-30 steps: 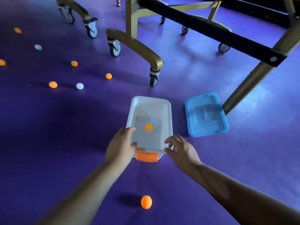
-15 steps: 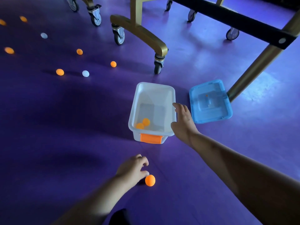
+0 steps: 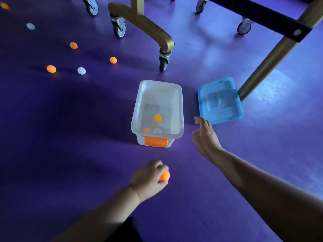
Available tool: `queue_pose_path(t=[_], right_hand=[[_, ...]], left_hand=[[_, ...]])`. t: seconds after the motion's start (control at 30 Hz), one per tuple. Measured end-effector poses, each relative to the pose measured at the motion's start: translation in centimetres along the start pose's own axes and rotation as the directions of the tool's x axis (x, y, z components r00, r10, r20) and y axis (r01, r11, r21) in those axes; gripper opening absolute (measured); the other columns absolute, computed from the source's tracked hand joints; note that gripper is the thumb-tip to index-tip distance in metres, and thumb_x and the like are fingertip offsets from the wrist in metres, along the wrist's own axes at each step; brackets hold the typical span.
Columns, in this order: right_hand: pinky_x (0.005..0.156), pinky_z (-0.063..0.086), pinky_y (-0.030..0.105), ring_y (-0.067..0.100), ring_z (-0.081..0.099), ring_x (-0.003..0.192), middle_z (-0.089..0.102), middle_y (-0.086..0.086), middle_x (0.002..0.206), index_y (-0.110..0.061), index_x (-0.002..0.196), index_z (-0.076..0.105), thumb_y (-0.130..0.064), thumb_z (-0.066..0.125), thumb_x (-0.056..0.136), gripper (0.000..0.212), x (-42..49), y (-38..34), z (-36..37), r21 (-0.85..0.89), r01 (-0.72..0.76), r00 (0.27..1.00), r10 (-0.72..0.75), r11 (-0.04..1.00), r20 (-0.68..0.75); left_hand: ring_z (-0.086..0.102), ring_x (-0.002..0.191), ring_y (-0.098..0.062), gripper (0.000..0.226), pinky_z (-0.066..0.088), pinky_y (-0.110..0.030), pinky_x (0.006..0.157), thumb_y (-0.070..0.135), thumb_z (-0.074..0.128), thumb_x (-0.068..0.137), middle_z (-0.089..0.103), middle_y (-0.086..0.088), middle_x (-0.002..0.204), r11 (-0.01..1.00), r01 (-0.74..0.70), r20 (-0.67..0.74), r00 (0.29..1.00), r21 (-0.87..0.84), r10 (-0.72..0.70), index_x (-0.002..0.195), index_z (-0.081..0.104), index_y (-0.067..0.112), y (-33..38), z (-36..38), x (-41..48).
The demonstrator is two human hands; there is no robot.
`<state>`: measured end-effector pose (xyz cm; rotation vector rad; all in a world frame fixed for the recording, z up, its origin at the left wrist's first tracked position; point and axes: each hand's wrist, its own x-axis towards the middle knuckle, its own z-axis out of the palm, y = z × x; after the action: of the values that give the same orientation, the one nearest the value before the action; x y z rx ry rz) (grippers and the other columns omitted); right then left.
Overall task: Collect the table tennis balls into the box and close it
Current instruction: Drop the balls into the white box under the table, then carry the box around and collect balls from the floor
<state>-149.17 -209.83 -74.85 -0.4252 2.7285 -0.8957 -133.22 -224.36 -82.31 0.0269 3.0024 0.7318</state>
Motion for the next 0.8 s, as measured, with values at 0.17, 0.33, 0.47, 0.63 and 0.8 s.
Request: queue_pose_path(t=[0.17,0.33,0.47,0.63,0.8], right_hand=[[0.076,0.052,0.040,0.015,0.058,0.090,0.043,-0.011,0.128,-0.024,0.132,0.037,0.000,0.042,0.080,0.058,-0.1,-0.6,0.5,0.013,-0.001,1.000,0.001,1.000,0.019],[0.079,0.053,0.044,0.018,0.058,0.086,0.044,-0.009,0.130,-0.026,0.132,0.037,-0.001,0.045,0.082,0.056,-0.1,-1.5,1.3,0.004,0.055,0.998,-0.055,0.998,0.024],[0.076,0.053,0.041,0.016,0.057,0.087,0.045,-0.007,0.124,-0.026,0.131,0.039,-0.004,0.050,0.084,0.054,-0.2,-2.3,1.1,-0.031,0.084,0.996,-0.083,0.996,0.036],[0.073,0.049,0.030,0.012,0.057,0.088,0.047,-0.007,0.120,-0.024,0.129,0.046,-0.006,0.049,0.084,0.049,0.4,-4.1,0.0,-0.097,0.102,0.994,-0.099,0.990,0.038],[0.070,0.050,0.030,0.015,0.057,0.086,0.052,-0.010,0.119,-0.027,0.120,0.053,-0.006,0.045,0.083,0.043,2.1,-8.6,0.0,-0.109,0.179,0.982,-0.169,0.978,0.089]], left_hand=[[0.052,0.094,-0.017,0.036,0.045,-0.023,0.075,0.033,0.058,0.076,0.062,-0.003,0.099,0.985,-0.092,-0.619,0.785,-0.143,-0.017,0.106,0.062,0.015,0.2,-6.0,4.0],[0.057,0.102,-0.033,0.052,0.050,-0.039,0.080,0.037,0.066,0.074,0.061,-0.008,0.118,0.977,0.207,-0.571,0.796,-0.058,-0.202,0.121,0.060,0.015,-2.3,-9.4,6.6],[0.029,0.138,-0.029,0.076,0.032,-0.043,0.105,0.046,0.055,0.084,0.028,-0.007,0.154,0.842,0.525,-0.271,0.798,-0.125,-0.538,0.148,0.024,0.018,-4.0,-9.3,7.5],[0.044,0.127,-0.033,0.066,0.042,-0.039,0.096,0.020,0.058,0.079,0.044,-0.014,0.141,0.532,0.713,0.164,0.655,-0.457,-0.738,0.139,0.034,0.008,-6.0,-9.6,7.8],[0.061,0.077,-0.027,0.018,0.044,-0.030,0.061,0.006,0.040,0.087,0.067,-0.012,0.091,0.452,0.658,0.107,0.628,-0.603,-0.771,0.097,0.054,0.011,-7.3,-11.5,6.6]])
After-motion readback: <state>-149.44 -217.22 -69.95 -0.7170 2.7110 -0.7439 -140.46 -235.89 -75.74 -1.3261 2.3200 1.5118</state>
